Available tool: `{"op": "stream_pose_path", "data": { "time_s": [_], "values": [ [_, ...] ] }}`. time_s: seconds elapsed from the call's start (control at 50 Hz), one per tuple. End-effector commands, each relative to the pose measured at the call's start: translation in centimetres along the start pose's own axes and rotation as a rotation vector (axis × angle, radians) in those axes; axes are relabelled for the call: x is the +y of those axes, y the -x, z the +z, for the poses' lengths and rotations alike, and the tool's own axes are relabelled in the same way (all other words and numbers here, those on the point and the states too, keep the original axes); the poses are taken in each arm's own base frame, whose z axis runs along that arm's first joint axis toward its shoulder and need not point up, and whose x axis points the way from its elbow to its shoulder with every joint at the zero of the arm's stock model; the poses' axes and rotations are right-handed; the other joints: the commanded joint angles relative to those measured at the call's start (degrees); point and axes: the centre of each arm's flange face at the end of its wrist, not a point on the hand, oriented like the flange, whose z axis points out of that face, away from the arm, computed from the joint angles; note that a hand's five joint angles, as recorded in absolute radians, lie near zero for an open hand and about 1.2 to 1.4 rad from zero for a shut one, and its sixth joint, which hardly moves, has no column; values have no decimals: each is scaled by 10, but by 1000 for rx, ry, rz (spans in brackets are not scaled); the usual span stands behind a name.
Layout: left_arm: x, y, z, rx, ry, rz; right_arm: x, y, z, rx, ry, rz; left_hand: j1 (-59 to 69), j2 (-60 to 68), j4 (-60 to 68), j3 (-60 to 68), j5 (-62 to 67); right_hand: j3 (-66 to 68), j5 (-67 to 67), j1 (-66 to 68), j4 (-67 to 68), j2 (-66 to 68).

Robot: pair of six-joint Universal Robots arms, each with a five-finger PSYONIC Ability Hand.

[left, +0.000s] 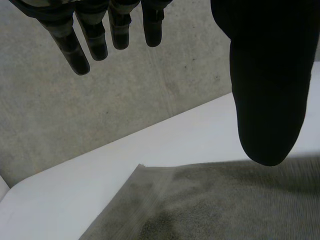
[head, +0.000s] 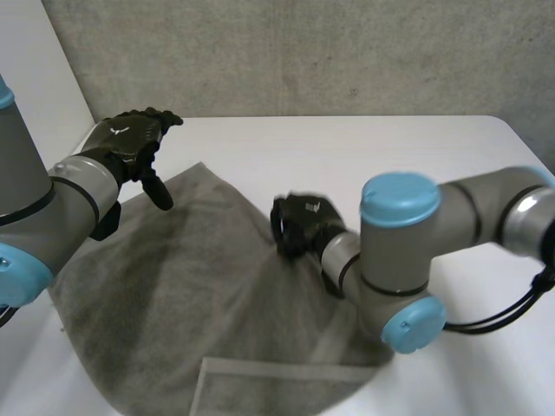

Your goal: Fold the towel.

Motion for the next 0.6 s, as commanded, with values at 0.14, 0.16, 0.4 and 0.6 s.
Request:
{"op": "stream_pose_path", "data": {
  "time_s": [0.14,0.16,0.4,0.6],
  "values": [
    [41,-14,42,137,-9,3,-99,27,-74,-47,-258,-222,17,23,21,22,-1,130,154,235,125,137],
    [47,-19,47,184,-6,4,-99,27,-74,-47,-258,-223,17,23,21,22,-1,130,154,235,125,137],
    [94,-61,71,430,30,1,-92,42,-127,-138,-195,-321,17,23,21,22,-1,130,154,235,125,137],
    [113,-87,69,633,162,-37,-92,35,-126,-106,-197,-419,654,660,659,659,637,130,154,235,125,137]
  ]
}}
